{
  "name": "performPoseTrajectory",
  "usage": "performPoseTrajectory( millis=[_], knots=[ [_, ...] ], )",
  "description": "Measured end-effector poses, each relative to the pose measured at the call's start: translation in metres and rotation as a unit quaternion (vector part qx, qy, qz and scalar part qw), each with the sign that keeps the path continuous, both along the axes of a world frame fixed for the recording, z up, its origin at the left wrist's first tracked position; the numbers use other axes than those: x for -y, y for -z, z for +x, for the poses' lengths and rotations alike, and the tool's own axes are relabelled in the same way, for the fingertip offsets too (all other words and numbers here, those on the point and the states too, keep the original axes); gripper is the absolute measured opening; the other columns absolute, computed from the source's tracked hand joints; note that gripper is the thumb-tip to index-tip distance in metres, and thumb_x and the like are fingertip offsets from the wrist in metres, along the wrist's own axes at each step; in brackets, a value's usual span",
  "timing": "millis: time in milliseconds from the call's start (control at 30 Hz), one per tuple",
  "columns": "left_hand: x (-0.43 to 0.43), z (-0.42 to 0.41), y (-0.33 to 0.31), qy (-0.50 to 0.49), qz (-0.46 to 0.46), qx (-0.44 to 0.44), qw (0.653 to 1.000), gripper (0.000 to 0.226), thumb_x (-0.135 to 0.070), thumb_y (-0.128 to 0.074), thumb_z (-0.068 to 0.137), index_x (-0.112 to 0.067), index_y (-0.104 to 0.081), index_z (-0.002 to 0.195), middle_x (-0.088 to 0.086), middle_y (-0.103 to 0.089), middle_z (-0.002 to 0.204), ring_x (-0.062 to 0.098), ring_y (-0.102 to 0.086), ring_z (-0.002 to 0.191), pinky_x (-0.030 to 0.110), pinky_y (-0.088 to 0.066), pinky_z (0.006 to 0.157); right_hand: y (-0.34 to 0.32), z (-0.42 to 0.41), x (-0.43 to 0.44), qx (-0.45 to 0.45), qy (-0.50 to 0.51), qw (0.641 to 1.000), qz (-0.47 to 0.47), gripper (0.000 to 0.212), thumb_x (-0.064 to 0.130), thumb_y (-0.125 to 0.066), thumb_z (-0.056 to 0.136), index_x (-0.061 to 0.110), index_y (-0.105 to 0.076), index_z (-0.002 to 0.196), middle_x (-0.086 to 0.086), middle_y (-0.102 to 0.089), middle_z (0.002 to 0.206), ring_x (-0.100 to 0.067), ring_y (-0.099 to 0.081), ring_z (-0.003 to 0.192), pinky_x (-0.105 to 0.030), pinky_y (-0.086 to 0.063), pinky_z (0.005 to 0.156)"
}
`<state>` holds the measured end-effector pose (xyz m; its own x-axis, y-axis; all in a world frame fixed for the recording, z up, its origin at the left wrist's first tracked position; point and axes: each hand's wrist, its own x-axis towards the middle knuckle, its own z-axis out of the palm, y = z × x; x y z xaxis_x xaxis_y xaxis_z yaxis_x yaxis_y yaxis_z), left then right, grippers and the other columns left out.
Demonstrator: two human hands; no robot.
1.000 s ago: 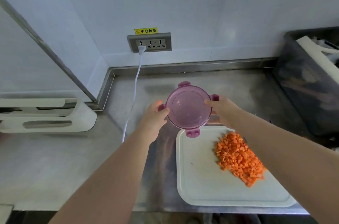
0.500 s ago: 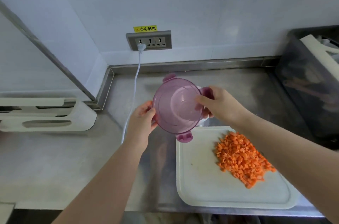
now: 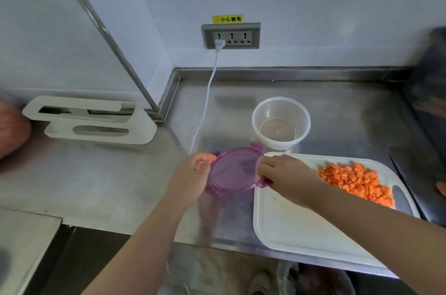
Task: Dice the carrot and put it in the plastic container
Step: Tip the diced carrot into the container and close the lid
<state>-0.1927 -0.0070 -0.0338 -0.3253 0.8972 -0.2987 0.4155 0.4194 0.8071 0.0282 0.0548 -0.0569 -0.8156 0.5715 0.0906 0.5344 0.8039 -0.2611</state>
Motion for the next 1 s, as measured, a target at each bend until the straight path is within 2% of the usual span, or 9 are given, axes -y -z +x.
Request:
performPoseTrajectory(
  millis=[133, 267, 367, 467, 567, 667, 800, 900, 1000],
  knots=[
    [0.002, 0.020, 0.012, 0.177, -0.055, -0.115, 0.976, 0.035, -0.009, -0.041, 0.097, -0.021, -0.061, 0.123, -0.008, -0.059, 0.129, 0.007, -0.051, 0.121, 0.017, -0.034, 0.100, 0.016, -0.012, 0.004, 0.076, 0.018, 0.993, -0.084, 0.019, 0.007, -0.049, 0.091, 0.016, -0.060, 0.104, -0.002, -0.062, 0.114, -0.030, -0.062, 0.092, -0.039, -0.049, 0.073],
    [0.003, 0.026, 0.030, 0.244, -0.128, -0.190, 0.942, 0.037, -0.019, -0.042, 0.098, -0.022, -0.052, 0.134, -0.004, -0.051, 0.139, 0.016, -0.046, 0.129, 0.029, -0.034, 0.107, 0.011, -0.003, 0.013, 0.080, 0.079, 0.983, -0.147, 0.050, 0.004, -0.042, 0.096, 0.027, -0.044, 0.140, 0.010, -0.038, 0.150, -0.019, -0.046, 0.129, -0.033, -0.038, 0.105],
    [0.005, 0.033, 0.036, 0.219, -0.126, -0.232, 0.939, 0.035, -0.022, -0.044, 0.097, -0.022, -0.054, 0.130, -0.001, -0.052, 0.136, 0.020, -0.050, 0.123, 0.039, -0.039, 0.105, 0.002, 0.026, 0.022, 0.022, 0.173, 0.970, -0.171, 0.037, 0.018, -0.049, 0.097, 0.028, -0.052, 0.133, 0.010, -0.050, 0.140, -0.012, -0.053, 0.119, -0.027, -0.041, 0.099],
    [0.003, 0.056, 0.037, 0.164, -0.064, -0.202, 0.964, 0.028, -0.018, -0.045, 0.096, -0.019, -0.062, 0.119, 0.000, -0.060, 0.121, 0.020, -0.058, 0.112, 0.036, -0.045, 0.096, -0.004, 0.070, 0.037, -0.064, 0.323, 0.927, -0.179, 0.024, 0.015, -0.056, 0.094, 0.020, -0.065, 0.116, 0.004, -0.068, 0.112, -0.010, -0.061, 0.085, -0.013, -0.036, 0.073],
    [0.004, 0.088, 0.041, 0.167, -0.087, -0.150, 0.971, 0.025, -0.020, -0.047, 0.095, -0.019, -0.064, 0.114, -0.004, -0.065, 0.117, 0.016, -0.058, 0.111, 0.024, -0.041, 0.089, -0.002, 0.116, 0.054, -0.127, 0.482, 0.852, -0.161, 0.021, 0.009, -0.057, 0.092, 0.010, -0.068, 0.110, -0.004, -0.069, 0.100, -0.019, -0.063, 0.090, -0.014, -0.031, 0.074],
    [0.005, 0.111, 0.052, 0.162, -0.098, -0.129, 0.973, 0.029, -0.020, -0.052, 0.092, -0.018, -0.063, 0.118, 0.004, -0.061, 0.125, 0.021, -0.057, 0.115, 0.025, -0.042, 0.094, 0.001, 0.153, 0.074, -0.155, 0.574, 0.777, -0.207, 0.022, 0.011, -0.056, 0.093, 0.006, -0.066, 0.113, -0.011, -0.065, 0.118, -0.025, -0.060, 0.101, -0.026, -0.037, 0.079],
    [0.012, 0.127, 0.058, 0.109, -0.097, -0.110, 0.983, 0.034, -0.021, -0.056, 0.088, -0.019, -0.061, 0.122, 0.008, -0.056, 0.129, 0.028, -0.055, 0.116, 0.040, -0.042, 0.102, 0.010, 0.177, 0.093, -0.127, 0.599, 0.742, -0.273, 0.019, 0.013, -0.056, 0.093, -0.005, -0.060, 0.089, -0.026, -0.060, 0.080, -0.039, -0.056, 0.074, -0.035, -0.038, 0.061],
    [0.017, 0.129, 0.061, 0.058, -0.090, -0.097, 0.989, 0.036, -0.020, -0.056, 0.087, -0.019, -0.059, 0.124, 0.011, -0.055, 0.131, 0.030, -0.052, 0.120, 0.042, -0.039, 0.104, 0.011, 0.181, 0.093, -0.127, 0.589, 0.736, -0.309, 0.006, 0.011, -0.053, 0.093, 0.016, -0.052, 0.089, -0.008, -0.056, 0.076, -0.025, -0.048, 0.066, -0.031, -0.033, 0.054],
    [0.022, 0.131, 0.059, 0.043, -0.082, -0.087, 0.992, 0.038, -0.018, -0.056, 0.089, -0.014, -0.057, 0.127, 0.011, -0.054, 0.133, 0.028, -0.052, 0.121, 0.039, -0.039, 0.104, 0.013, 0.186, 0.084, -0.130, 0.576, 0.736, -0.331, 0.026, 0.014, -0.052, 0.094, 0.015, -0.044, 0.070, -0.001, -0.045, 0.063, -0.019, -0.039, 0.058, -0.030, -0.026, 0.052]
  ],
)
